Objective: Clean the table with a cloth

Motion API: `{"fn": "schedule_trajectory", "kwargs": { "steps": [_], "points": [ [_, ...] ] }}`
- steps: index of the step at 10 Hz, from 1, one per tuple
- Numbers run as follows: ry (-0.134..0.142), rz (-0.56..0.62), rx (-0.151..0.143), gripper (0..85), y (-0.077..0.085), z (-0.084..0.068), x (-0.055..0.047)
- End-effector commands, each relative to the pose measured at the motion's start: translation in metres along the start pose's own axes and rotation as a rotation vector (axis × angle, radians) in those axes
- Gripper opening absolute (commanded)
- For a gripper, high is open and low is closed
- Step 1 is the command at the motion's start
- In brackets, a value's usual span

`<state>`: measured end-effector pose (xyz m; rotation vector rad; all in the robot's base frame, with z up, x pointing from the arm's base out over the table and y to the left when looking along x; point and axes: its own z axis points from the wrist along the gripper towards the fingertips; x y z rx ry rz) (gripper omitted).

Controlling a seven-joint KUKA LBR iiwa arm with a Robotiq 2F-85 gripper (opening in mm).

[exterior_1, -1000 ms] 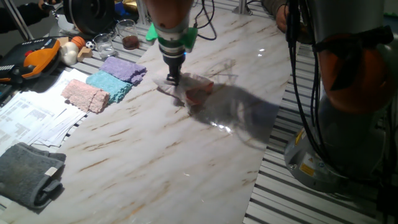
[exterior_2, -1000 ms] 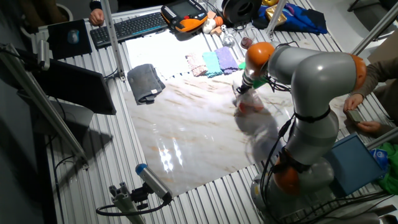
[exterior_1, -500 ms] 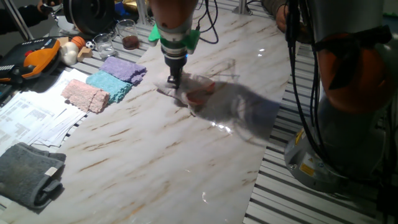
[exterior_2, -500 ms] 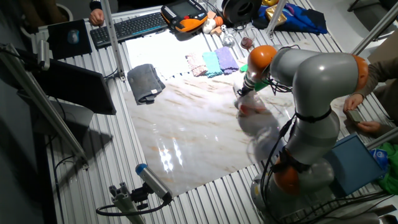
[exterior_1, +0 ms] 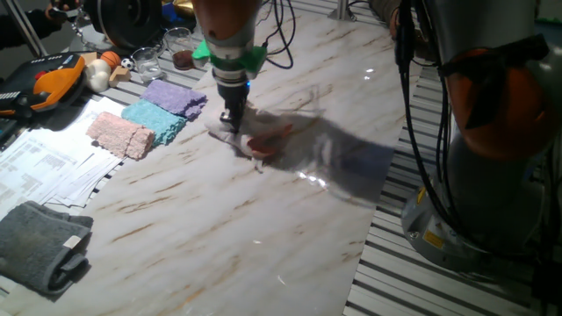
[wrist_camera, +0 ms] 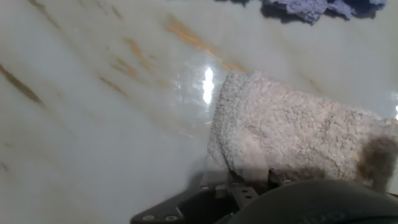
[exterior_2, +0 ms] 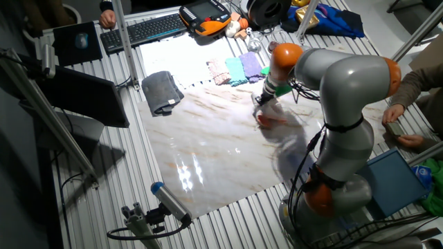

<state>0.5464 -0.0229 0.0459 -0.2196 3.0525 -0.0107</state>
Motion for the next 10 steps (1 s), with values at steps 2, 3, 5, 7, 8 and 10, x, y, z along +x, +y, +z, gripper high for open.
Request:
{"fn": "schedule_trajectory", "kwargs": {
  "steps": [2, 3, 5, 7, 8, 10],
  "points": [
    [0.008, 0.048, 0.004, 0.0, 0.027, -0.004, 0.002],
    [0.010, 0.080, 0.005, 0.0, 0.043, -0.005, 0.006],
    [0.016, 0.129, 0.008, 0.0, 0.068, -0.007, 0.013],
    [0.017, 0.171, 0.010, 0.0, 0.089, -0.007, 0.021],
    [0.016, 0.180, 0.019, 0.0, 0.094, -0.006, 0.024],
    [0.012, 0.149, 0.047, 0.0, 0.084, -0.005, 0.025]
  ]
}}
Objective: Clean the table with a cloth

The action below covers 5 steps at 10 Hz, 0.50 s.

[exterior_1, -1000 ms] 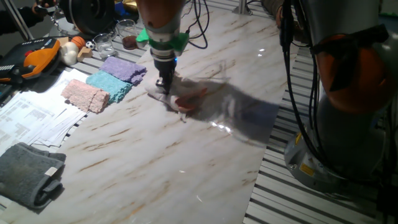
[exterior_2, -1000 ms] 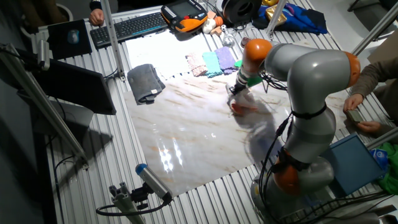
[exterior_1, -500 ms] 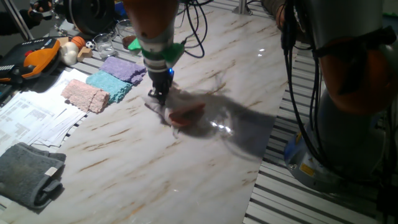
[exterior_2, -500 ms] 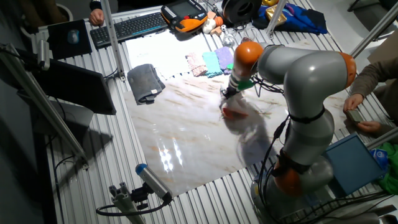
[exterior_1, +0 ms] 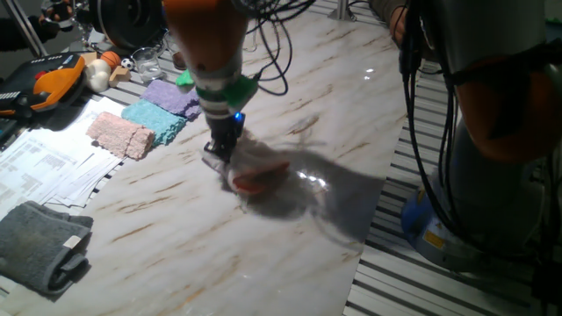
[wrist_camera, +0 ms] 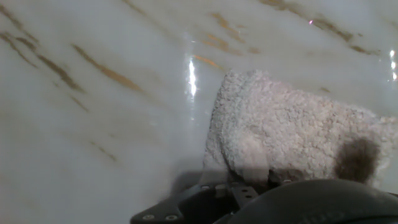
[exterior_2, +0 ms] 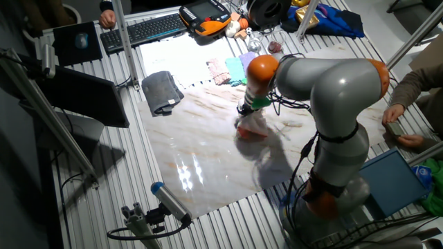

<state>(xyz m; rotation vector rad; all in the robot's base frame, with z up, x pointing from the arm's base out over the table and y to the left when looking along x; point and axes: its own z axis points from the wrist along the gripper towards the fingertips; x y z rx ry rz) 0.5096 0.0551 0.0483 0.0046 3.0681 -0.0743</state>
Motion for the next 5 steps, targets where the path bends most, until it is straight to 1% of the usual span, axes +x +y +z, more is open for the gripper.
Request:
{"fn": "schedule_trajectory", "kwargs": {
  "steps": [1, 3, 4, 5],
  "points": [
    [0.000, -0.034, -0.004, 0.0, -0.015, -0.001, -0.004],
    [0.003, -0.094, -0.006, 0.0, -0.048, -0.004, -0.012],
    [0.003, -0.115, -0.008, 0.0, -0.061, -0.004, -0.015],
    [-0.003, -0.137, -0.001, 0.0, -0.074, -0.003, -0.017]
  ]
}}
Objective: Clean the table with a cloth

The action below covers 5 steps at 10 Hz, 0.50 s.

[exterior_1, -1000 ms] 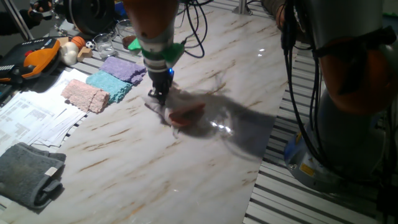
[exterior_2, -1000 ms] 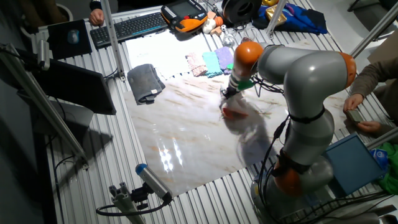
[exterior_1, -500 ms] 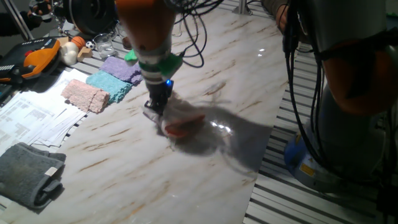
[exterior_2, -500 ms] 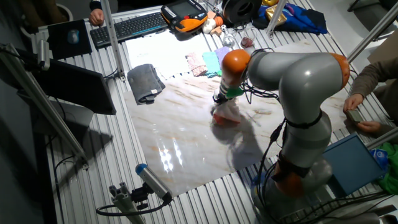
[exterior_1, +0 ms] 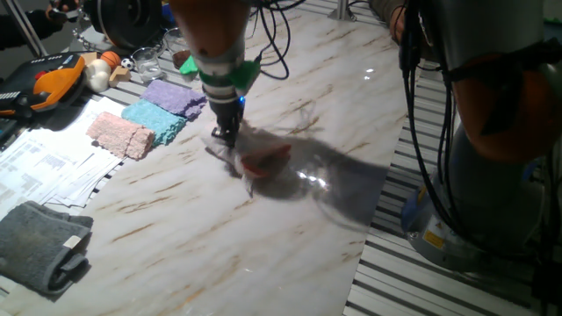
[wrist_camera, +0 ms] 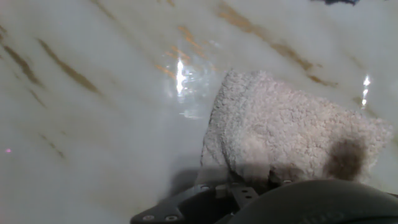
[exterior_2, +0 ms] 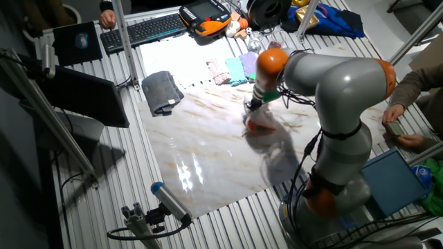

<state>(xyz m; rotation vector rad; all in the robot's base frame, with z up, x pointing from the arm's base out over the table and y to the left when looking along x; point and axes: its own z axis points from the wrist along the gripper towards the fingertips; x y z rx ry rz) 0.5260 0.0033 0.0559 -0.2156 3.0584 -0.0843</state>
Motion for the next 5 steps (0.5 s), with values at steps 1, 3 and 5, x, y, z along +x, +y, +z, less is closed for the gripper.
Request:
{"fn": "schedule_trajectory", "kwargs": {
  "steps": [1, 3, 5],
  "points": [
    [-0.005, -0.014, 0.005, 0.0, -0.034, 0.003, 0.005],
    [-0.015, -0.047, -0.003, 0.0, -0.058, 0.008, 0.007],
    [-0.016, -0.069, 0.000, 0.0, -0.075, 0.005, 0.014]
  ]
}}
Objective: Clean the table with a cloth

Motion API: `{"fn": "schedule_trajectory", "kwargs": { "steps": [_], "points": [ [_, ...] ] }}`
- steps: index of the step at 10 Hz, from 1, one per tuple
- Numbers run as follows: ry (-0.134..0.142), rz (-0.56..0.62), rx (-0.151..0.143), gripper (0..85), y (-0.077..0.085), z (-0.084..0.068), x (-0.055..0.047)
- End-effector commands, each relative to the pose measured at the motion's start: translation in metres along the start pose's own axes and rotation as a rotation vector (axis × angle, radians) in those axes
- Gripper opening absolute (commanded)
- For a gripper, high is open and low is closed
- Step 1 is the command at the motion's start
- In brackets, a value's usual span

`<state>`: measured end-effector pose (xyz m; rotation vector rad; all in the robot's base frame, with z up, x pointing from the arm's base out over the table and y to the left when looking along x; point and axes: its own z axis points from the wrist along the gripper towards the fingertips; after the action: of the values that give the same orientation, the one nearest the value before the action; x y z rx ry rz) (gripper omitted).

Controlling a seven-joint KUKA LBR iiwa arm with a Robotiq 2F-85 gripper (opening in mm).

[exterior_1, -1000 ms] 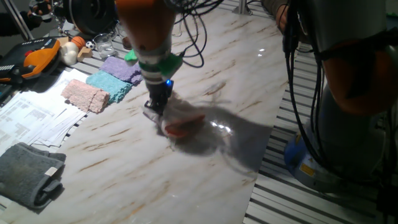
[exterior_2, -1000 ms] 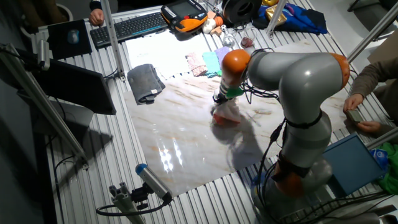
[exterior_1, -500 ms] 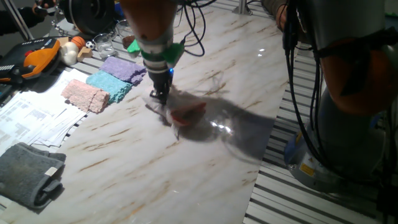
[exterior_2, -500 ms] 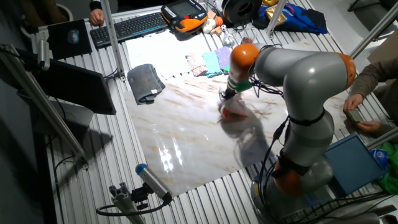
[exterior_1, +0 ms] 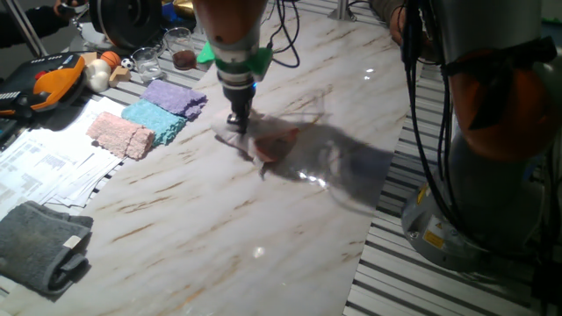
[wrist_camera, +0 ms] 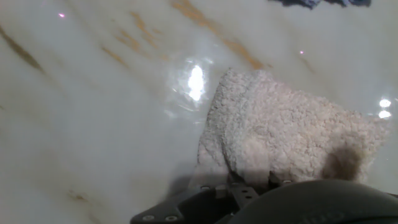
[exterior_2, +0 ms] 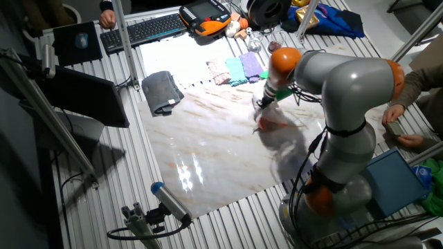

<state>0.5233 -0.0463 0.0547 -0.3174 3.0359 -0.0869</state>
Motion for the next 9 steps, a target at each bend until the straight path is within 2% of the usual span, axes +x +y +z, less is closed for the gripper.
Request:
{"fn": "schedule_trajectory", "kwargs": {
  "steps": [1, 3, 6, 7, 9],
  "points": [
    [0.000, -0.006, 0.003, 0.0, -0.031, -0.001, 0.009],
    [0.001, -0.015, 0.018, 0.0, -0.039, -0.006, 0.018],
    [-0.004, -0.017, 0.019, 0.0, -0.043, -0.006, 0.035],
    [-0.001, -0.016, 0.005, 0.0, -0.043, -0.008, 0.040],
    [0.034, 0.014, -0.037, 0.0, -0.044, -0.020, 0.037]
  ]
}}
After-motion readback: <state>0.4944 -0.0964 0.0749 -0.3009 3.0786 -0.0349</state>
